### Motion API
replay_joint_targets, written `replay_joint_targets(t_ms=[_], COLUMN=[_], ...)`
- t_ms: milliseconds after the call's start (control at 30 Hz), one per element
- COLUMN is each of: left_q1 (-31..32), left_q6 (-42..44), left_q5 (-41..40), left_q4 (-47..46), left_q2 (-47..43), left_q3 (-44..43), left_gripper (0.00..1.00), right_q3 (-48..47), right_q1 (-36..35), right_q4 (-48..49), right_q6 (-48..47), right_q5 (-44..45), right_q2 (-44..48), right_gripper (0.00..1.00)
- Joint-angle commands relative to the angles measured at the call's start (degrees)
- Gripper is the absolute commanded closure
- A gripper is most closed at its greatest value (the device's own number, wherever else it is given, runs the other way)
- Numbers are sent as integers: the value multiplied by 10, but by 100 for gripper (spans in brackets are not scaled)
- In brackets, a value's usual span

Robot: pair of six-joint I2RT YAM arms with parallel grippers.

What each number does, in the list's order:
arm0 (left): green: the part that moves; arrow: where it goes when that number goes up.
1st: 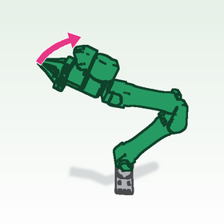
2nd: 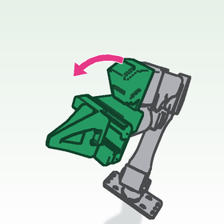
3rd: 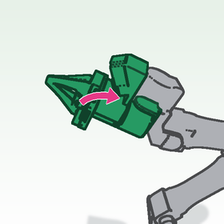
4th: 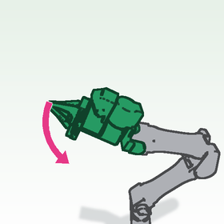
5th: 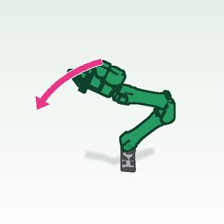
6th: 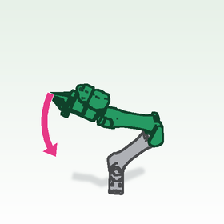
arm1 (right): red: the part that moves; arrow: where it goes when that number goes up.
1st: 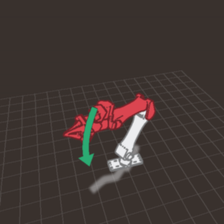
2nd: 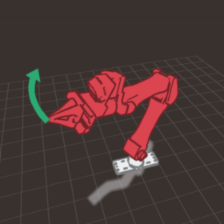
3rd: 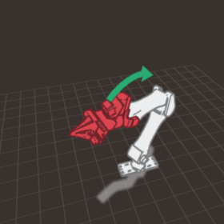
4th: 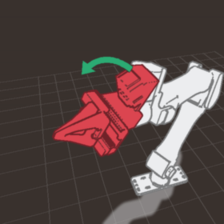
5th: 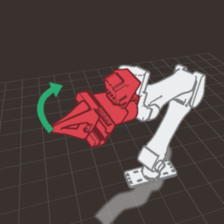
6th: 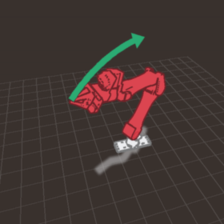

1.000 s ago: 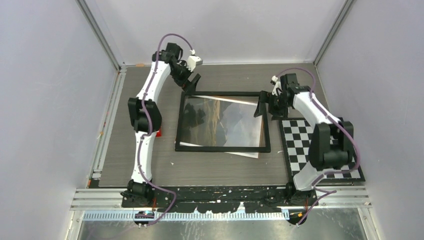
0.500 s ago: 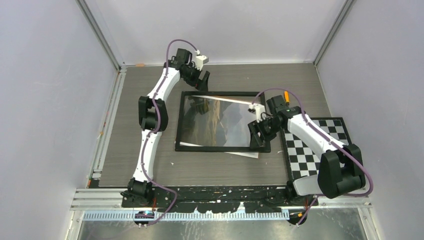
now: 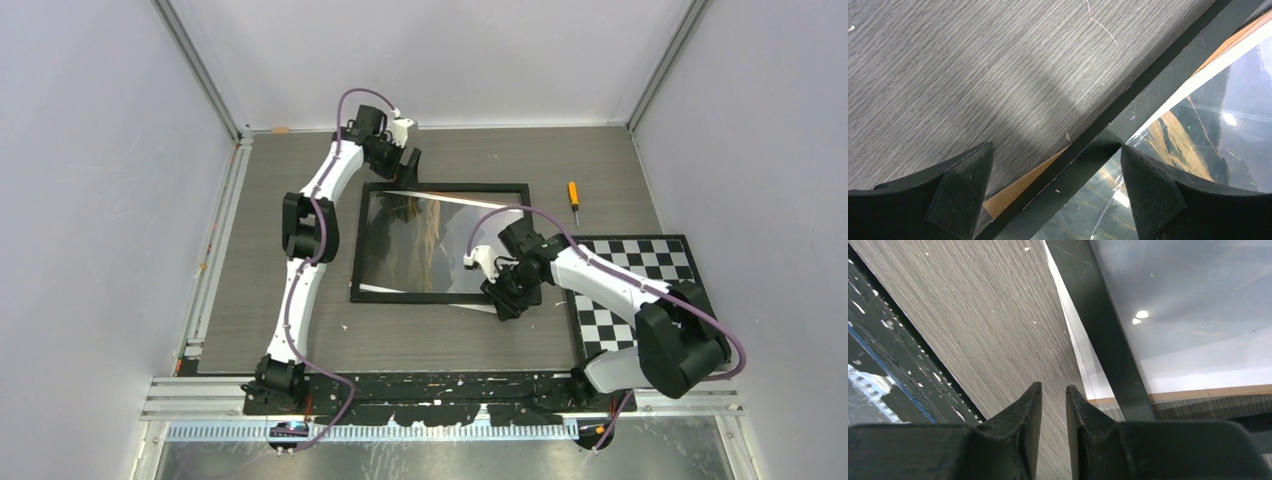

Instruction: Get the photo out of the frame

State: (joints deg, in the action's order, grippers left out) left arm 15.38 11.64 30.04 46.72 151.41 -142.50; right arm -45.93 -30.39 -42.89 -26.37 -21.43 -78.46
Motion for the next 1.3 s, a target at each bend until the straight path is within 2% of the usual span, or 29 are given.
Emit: replay_joint_targets(t_ms=[0,167,333,467,600,800,900,967,1133,1267], left_q1=[2,2,2,2,2,2,2,2,0,-5], left_q6=[-15,-28,-41,-43,-36,-10,13,37,96,129], left_q5=[4,8,12,13,22,74,86,86,100,127], left_q4=[-15,-19,-23,-25,-13,57,105,134,191,251], left_q2=[6,14,17,14,10,7,-1,-13,-46,-61], left_q3=[-20,-18,-17,-7,3,6,12,25,74,95], left_gripper=[1,2,3,3,7,22,26,26,17,16], right_q3=[-7,0,5,22,34,78,91,89,70,50], right_q1=[-7,-11,-16,-43,-63,-67,-67,-64,-55,-47], right_q4=[-5,-40,-66,6,73,122,149,163,190,202], right_q6=[-60,-106,-139,-108,-64,-77,-88,-92,-101,-113], right_q5=[15,14,-1,64,149,243,283,300,326,337], right_q2=[-25,-21,-9,-23,-56,-49,-58,-67,-101,-125], right_gripper=[72,81,83,84,89,89,89,90,90,90])
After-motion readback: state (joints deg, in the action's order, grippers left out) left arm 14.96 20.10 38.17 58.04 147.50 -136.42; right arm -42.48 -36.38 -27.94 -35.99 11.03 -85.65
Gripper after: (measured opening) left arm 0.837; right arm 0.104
